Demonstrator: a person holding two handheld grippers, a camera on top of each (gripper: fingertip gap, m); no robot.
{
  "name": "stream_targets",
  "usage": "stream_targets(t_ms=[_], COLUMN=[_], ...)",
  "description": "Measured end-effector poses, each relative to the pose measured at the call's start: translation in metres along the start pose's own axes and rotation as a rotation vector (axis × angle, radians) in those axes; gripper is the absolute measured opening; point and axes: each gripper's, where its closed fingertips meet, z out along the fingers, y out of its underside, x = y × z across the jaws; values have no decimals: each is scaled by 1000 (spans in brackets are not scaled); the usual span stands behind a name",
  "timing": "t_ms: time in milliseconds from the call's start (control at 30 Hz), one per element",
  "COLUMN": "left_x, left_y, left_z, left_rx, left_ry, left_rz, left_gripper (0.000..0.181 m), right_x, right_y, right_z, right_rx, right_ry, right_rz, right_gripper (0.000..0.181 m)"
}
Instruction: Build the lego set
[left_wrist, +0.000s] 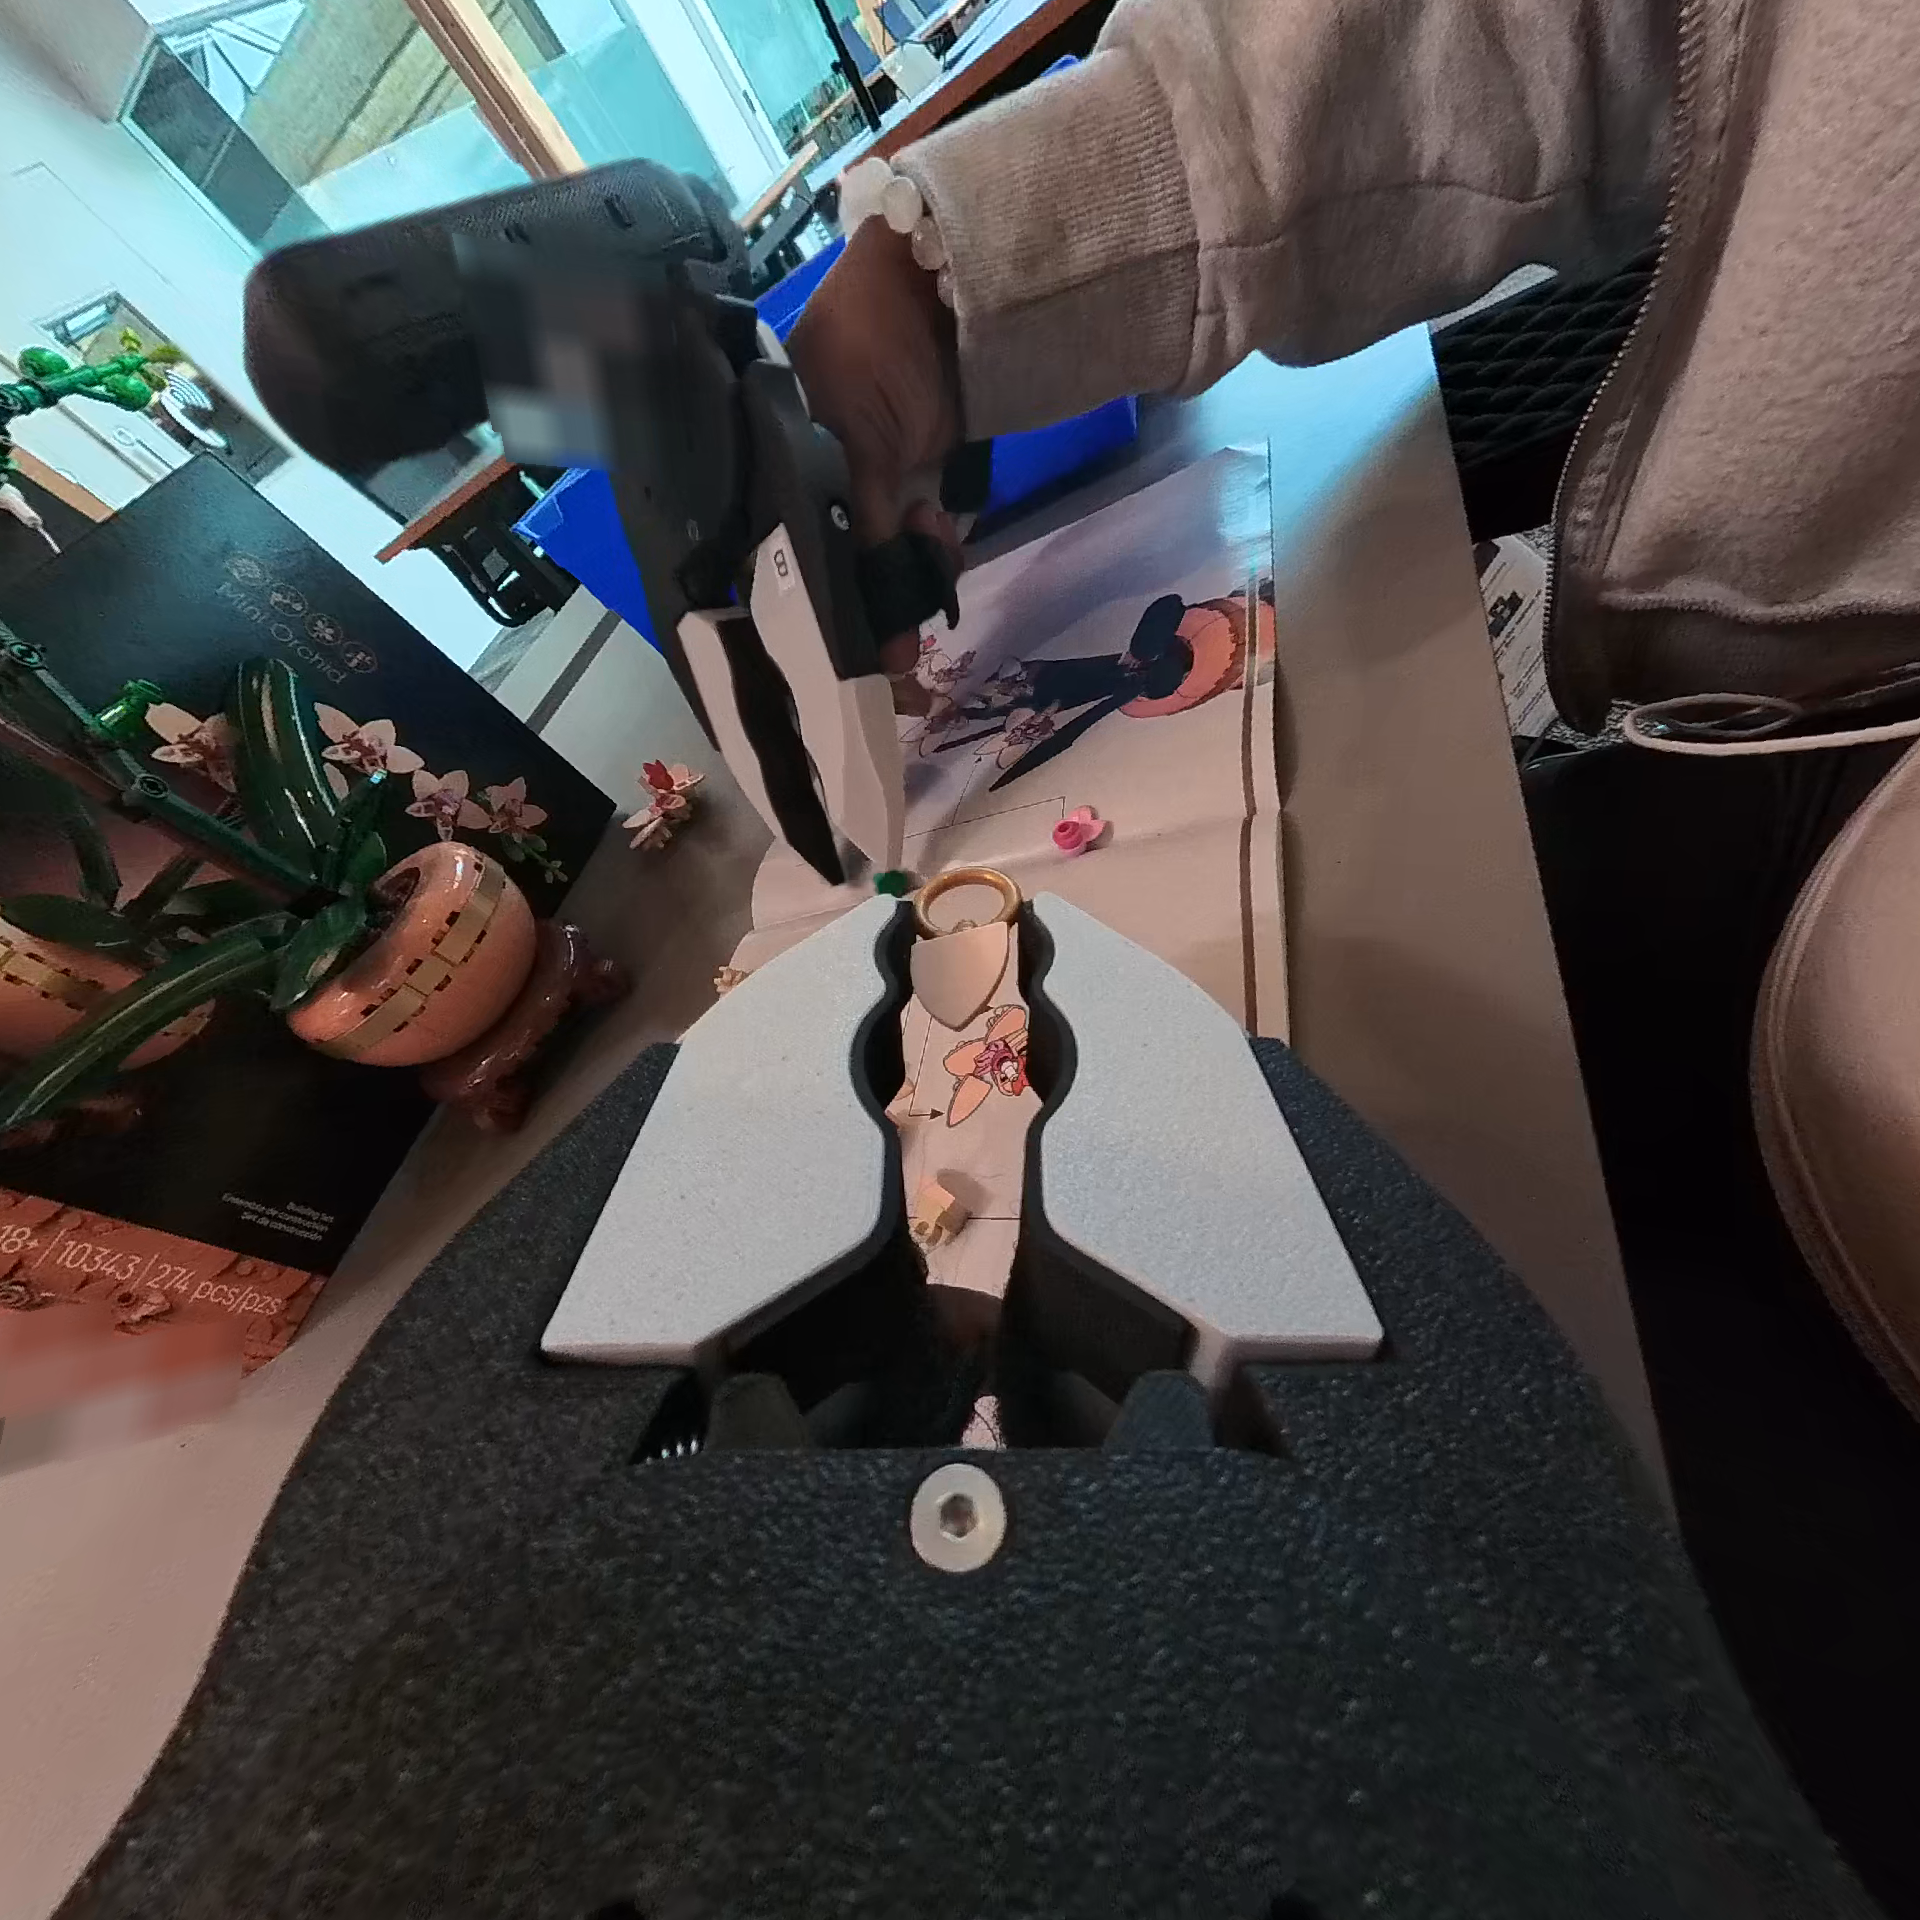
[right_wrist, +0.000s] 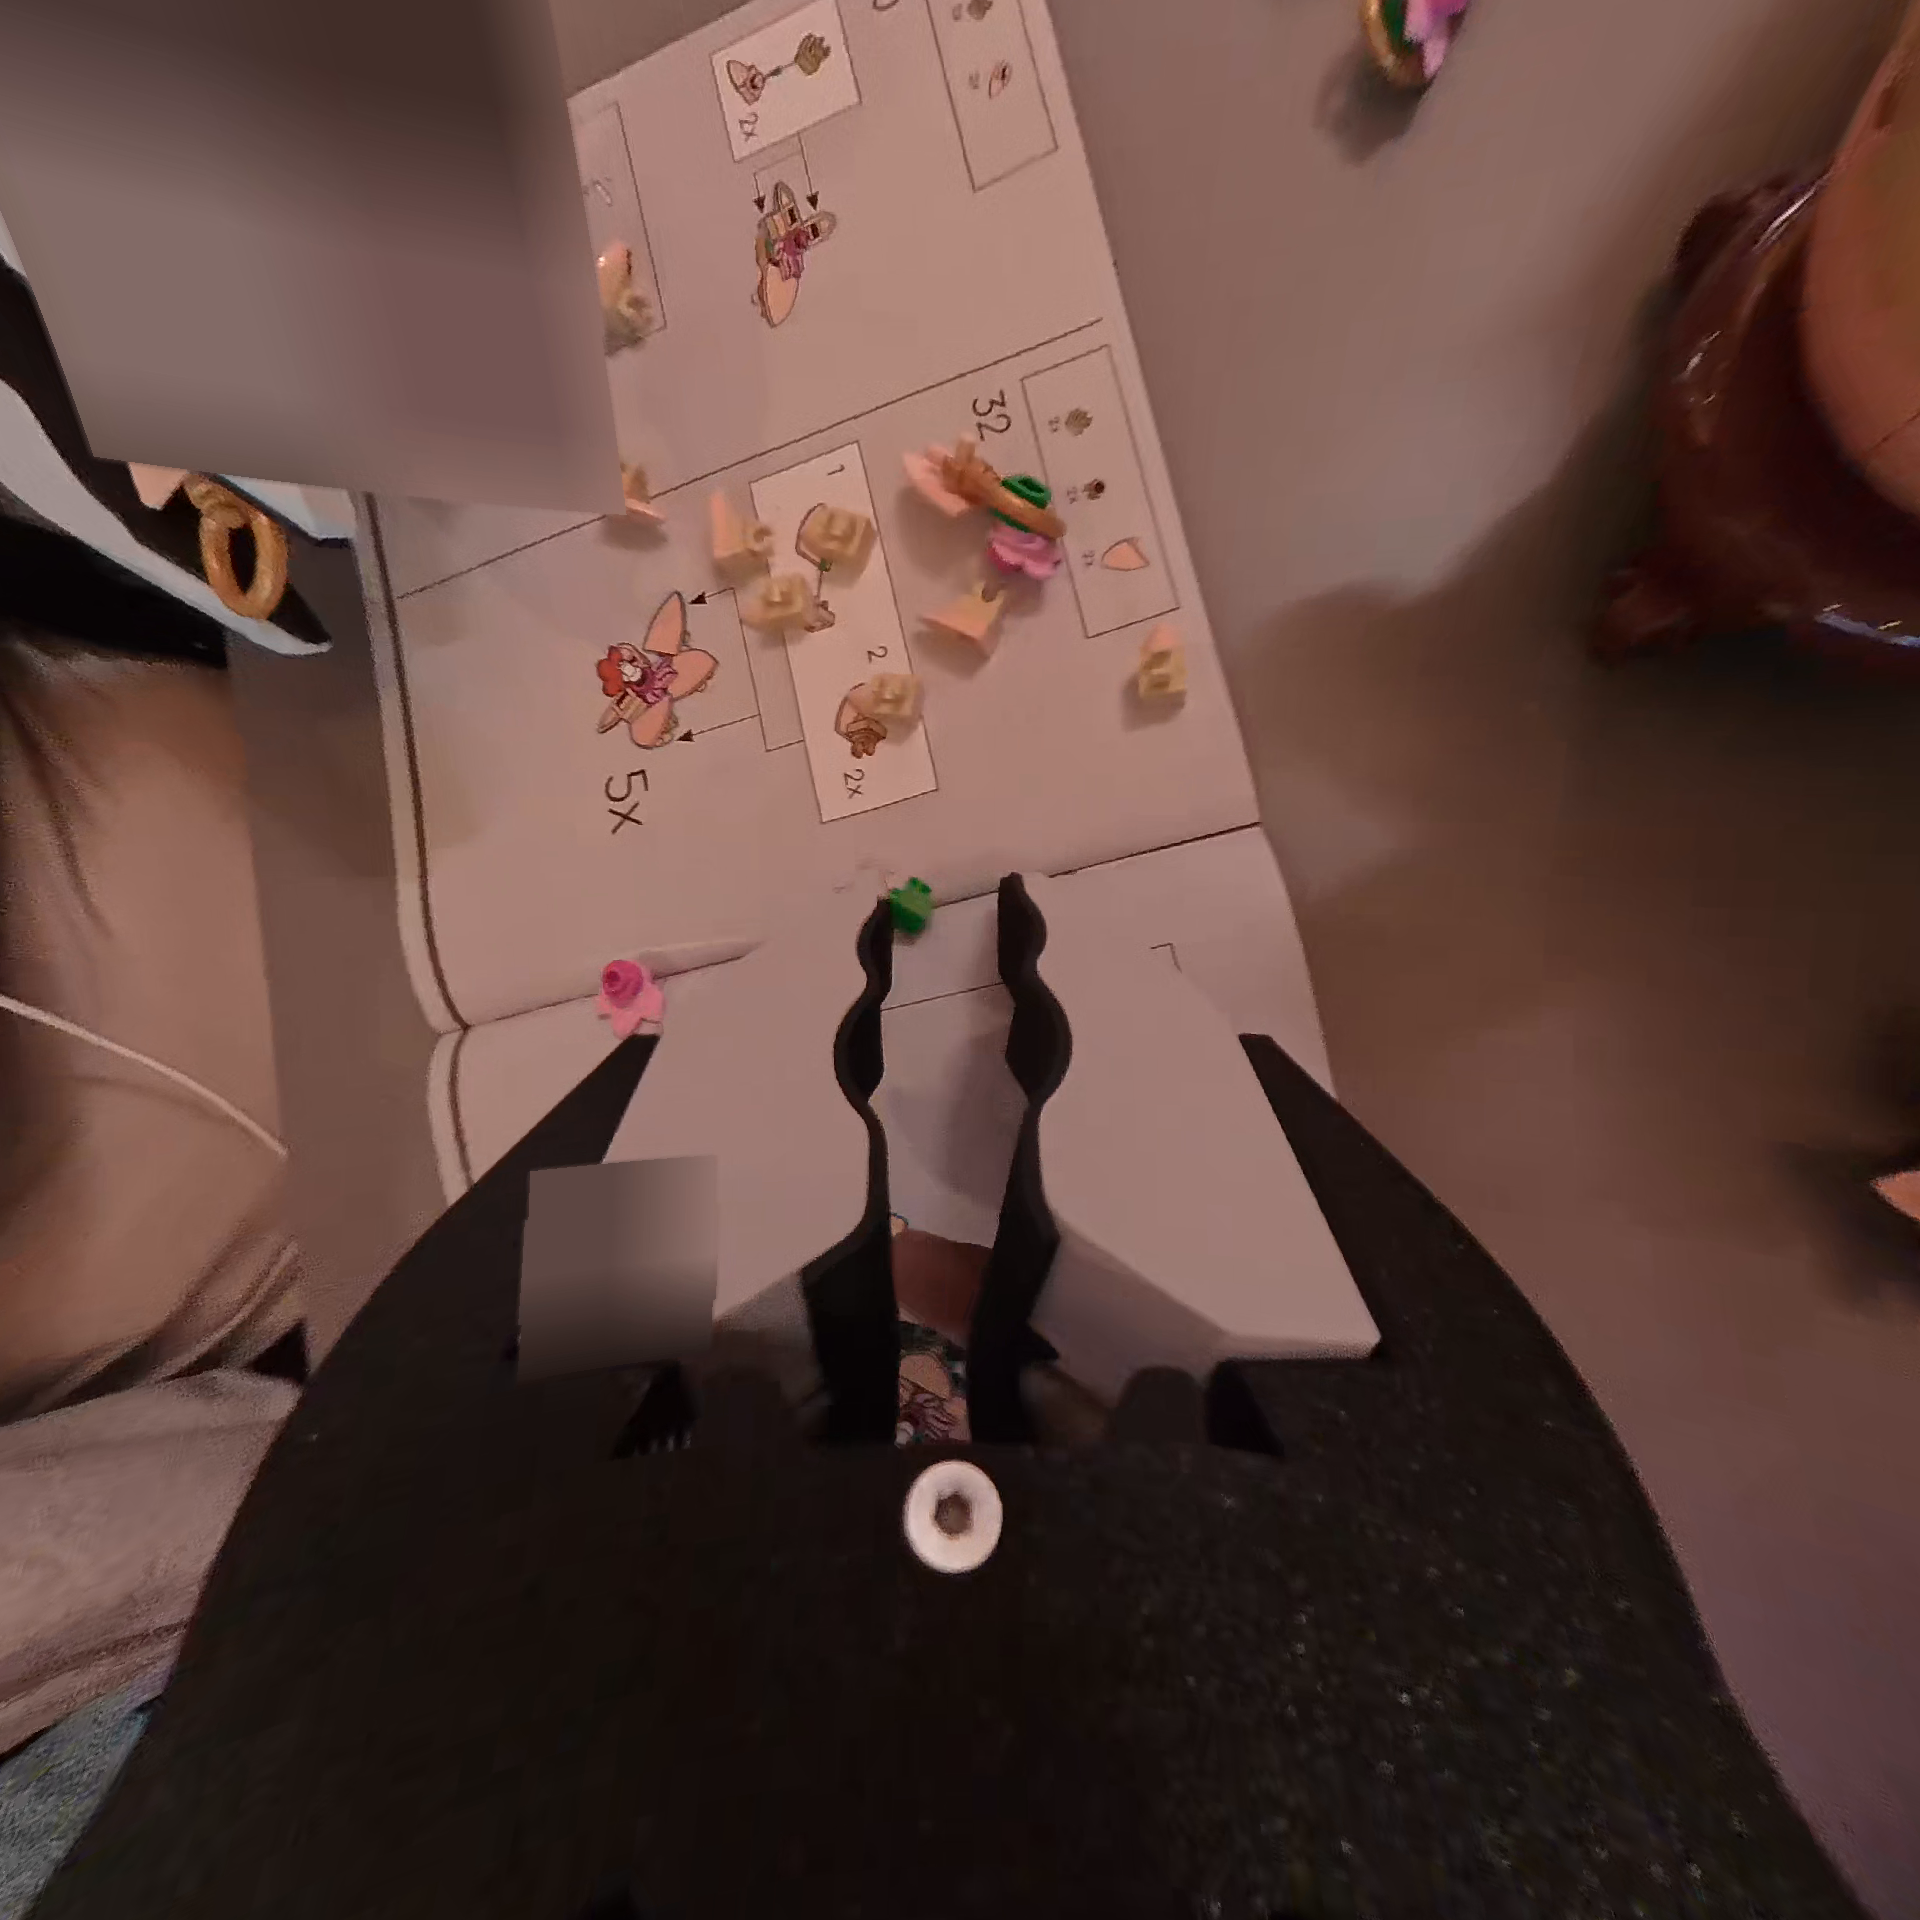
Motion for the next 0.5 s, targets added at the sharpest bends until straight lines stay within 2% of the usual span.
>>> stream_targets(t_ms=[133,267,433,500], left_x=[0,0,1,2], left_y=[0,0,0,1], left_z=[0,0,0,1], left_rx=[3,2,-1,-8], left_ry=[1,0,1,4], left_rz=[2,3,7,13], left_gripper=[19,19,19,19], right_x=[10,-1,-28,-28], right_y=[-3,-6,-2,1], right_z=[-12,-18,-10,-4], right_rx=[38,78,106,107], right_ry=[136,233,337,365], right_rz=[-70,-103,-121,-88], right_gripper=[17,8,3,3])
